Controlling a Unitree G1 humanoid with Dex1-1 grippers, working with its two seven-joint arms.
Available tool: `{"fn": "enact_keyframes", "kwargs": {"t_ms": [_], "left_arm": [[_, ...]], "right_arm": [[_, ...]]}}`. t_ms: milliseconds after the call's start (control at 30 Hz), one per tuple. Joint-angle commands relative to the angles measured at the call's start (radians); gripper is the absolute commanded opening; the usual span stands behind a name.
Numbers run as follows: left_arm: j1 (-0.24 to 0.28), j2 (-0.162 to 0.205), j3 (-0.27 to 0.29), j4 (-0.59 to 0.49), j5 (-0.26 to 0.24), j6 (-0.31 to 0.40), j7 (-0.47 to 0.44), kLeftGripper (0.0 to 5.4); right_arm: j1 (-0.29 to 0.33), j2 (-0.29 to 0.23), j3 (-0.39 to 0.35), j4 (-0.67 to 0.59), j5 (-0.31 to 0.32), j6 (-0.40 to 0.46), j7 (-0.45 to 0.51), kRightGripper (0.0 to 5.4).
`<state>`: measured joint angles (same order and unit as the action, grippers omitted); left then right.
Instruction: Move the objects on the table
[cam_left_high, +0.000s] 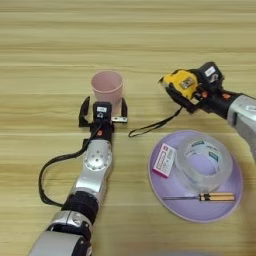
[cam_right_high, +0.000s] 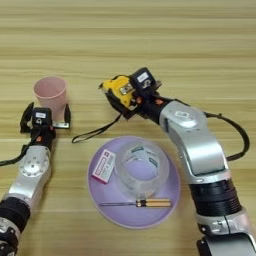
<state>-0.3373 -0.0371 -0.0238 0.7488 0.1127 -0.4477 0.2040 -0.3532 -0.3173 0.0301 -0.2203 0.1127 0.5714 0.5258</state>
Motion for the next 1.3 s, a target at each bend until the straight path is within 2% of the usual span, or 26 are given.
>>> {"fn": "enact_keyframes", "kwargs": {"t_ms": [33, 167, 433, 533, 933, 1300], "left_arm": [[-0.009, 0.0, -0.003, 0.007, 0.006, -0.005, -0.006, 5.4], [-0.009, 0.0, -0.002, 0.008, 0.005, -0.005, -0.007, 5.4], [-0.007, 0.0, -0.002, 0.005, 0.005, -0.004, -0.009, 5.4], [-0.006, -0.001, -0.002, 0.003, 0.005, -0.003, -0.01, 5.4], [-0.004, -0.002, -0.002, 0.0, 0.006, -0.001, -0.01, 5.4], [-0.002, -0.001, -0.001, -0.004, 0.005, 0.001, -0.011, 5.4]], "right_arm": [[0.019, -0.036, -0.089, 0.031, 0.033, -0.038, -0.019, 4.09], [0.045, -0.059, -0.148, 0.062, 0.047, -0.059, -0.033, 4.09], [0.098, -0.088, -0.204, 0.126, 0.049, -0.102, -0.056, 4.09], [0.125, -0.097, -0.222, 0.176, 0.031, -0.123, -0.078, 4.09], [0.214, -0.073, -0.213, 0.291, 0.032, -0.177, -0.11, 4.09], [0.24, -0.073, -0.207, 0.334, 0.034, -0.204, -0.111, 4.09]]}}
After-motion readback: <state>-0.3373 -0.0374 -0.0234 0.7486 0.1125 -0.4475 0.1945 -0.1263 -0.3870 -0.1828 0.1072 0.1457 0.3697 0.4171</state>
